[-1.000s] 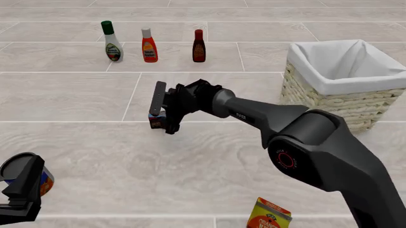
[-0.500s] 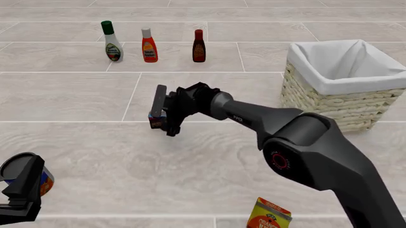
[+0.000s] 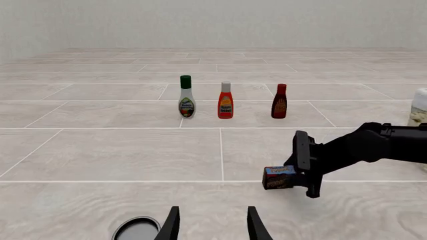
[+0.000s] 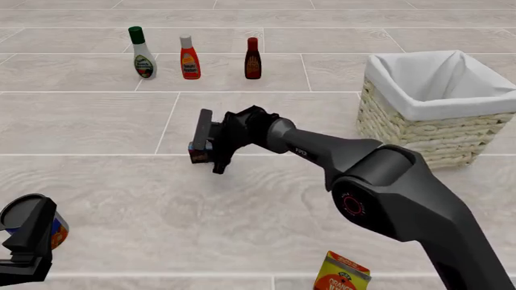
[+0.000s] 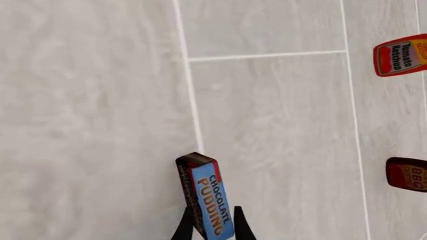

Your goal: Pick the chocolate pudding and place it in the basket.

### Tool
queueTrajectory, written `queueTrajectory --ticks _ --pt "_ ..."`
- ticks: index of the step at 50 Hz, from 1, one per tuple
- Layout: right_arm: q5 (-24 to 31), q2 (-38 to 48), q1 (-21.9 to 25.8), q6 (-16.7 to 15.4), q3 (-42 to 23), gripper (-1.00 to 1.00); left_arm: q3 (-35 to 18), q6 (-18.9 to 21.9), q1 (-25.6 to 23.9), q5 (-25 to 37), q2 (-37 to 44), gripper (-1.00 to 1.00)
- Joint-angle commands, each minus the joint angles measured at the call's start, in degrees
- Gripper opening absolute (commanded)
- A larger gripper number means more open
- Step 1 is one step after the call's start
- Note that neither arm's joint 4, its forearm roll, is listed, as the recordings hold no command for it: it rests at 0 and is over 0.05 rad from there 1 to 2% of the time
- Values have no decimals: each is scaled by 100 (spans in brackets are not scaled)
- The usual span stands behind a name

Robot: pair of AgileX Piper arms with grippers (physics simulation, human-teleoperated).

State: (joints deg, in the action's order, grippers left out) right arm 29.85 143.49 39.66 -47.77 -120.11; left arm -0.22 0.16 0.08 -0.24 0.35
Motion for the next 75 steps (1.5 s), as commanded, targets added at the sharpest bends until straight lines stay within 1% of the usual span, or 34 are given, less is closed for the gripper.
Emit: queueTrajectory --ticks 1,10,12,19,24,34,42,46,48,49,51,53,54,57,60,65,66,68,69,72,75 --pt "34 74 -14 49 -87 -100 10 1 -1 -2 -9 100" --pt "-39 -9 -25 19 59 -100 10 2 -2 -2 -8 100" --pt "-68 -89 -18 45 137 -100 10 0 -2 -2 -9 100" --pt "-192 -401 -41 -9 479 -100 10 0 -1 -3 -10 100" --pt "-342 -777 -51 -44 918 -100 10 -1 0 -2 -9 100" --pt "-481 -1360 -107 -137 1496 -100 10 2 0 -2 -9 100" --pt "-617 -1798 -133 -153 1996 -100 10 2 -2 -2 -9 100" --pt "-623 -1953 -145 -155 2146 -100 10 2 -1 -2 -9 100" --pt "-612 -2159 -111 -47 2336 -100 10 2 -2 -2 -9 100" --pt "-613 -2160 -111 -47 2339 -100 10 2 -2 -2 -9 100" --pt "-597 -2304 -91 90 2388 -100 10 0 -2 -2 -9 100" --pt "-568 -2431 -91 163 2465 -100 10 0 -3 -3 -9 100" --pt "-544 -2453 -150 230 2410 -100 10 0 -1 -2 -9 100" --pt "-525 -2513 -269 238 2399 -100 10 -1 -1 -2 -9 100" --pt "-426 -2642 -366 492 2290 -100 10 0 -1 -2 -9 100" --pt "-419 -2934 -408 591 2515 -100 10 1 -1 -2 -8 100" --pt "-387 -3005 -420 711 2509 -100 10 0 -2 -2 -9 100" --pt "-389 -3080 -482 719 2555 -100 10 0 -1 -2 -9 100" --pt "-366 -3112 -575 828 2490 -100 10 0 -1 -2 -9 100" --pt "-328 -3314 -561 1014 2589 -100 10 1 -1 -2 -9 100" --pt "-338 -3390 -570 989 2698 -100 10 1 -1 -3 -10 100"
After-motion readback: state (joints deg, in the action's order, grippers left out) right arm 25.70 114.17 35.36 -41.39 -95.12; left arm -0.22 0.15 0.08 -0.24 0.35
